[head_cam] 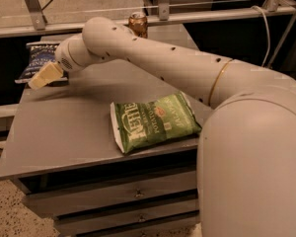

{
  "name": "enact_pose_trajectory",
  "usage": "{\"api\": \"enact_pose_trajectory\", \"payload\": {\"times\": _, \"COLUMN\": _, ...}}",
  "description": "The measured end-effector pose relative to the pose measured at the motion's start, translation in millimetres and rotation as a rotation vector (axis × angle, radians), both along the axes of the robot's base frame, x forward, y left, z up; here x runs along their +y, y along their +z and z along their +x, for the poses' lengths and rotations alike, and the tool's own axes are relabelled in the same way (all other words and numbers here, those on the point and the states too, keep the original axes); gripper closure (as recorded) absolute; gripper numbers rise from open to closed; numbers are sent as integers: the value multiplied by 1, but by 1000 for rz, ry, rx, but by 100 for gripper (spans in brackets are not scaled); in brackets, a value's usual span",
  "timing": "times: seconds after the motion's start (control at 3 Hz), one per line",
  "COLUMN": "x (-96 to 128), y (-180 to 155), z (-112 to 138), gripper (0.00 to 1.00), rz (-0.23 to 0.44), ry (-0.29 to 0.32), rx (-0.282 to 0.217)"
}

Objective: Pick blue chip bag

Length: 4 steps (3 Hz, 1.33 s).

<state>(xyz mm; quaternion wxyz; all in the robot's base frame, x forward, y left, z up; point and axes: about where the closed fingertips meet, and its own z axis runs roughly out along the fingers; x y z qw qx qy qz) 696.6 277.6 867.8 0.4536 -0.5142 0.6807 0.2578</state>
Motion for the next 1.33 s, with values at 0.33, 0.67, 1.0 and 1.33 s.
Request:
{"api": "enact_pose_trajectory", "payload": {"times": 0.33, "x": 9, "y": -9, "z": 5, "gripper": 24, "rz": -7, "ry": -6, "rx": 9}}
{"api": "enact_pose_trajectory", "payload": {"times": 0.67, "x": 14, "y": -15, "z": 7, "gripper": 47, "rz": -8, "ry": -9, "rx": 12}}
{"api": "enact_pose_trajectory", "payload": {"times": 1.0, "x": 6, "y": -5, "z": 4, "gripper": 79, "rz": 0, "ry": -19, "rx": -13}}
{"api": "enact_pose_trajectory", "payload": {"times": 1.33, "x": -10, "y": 16, "z": 3, "gripper": 100, "rz": 19, "ry": -30, "rx": -53}}
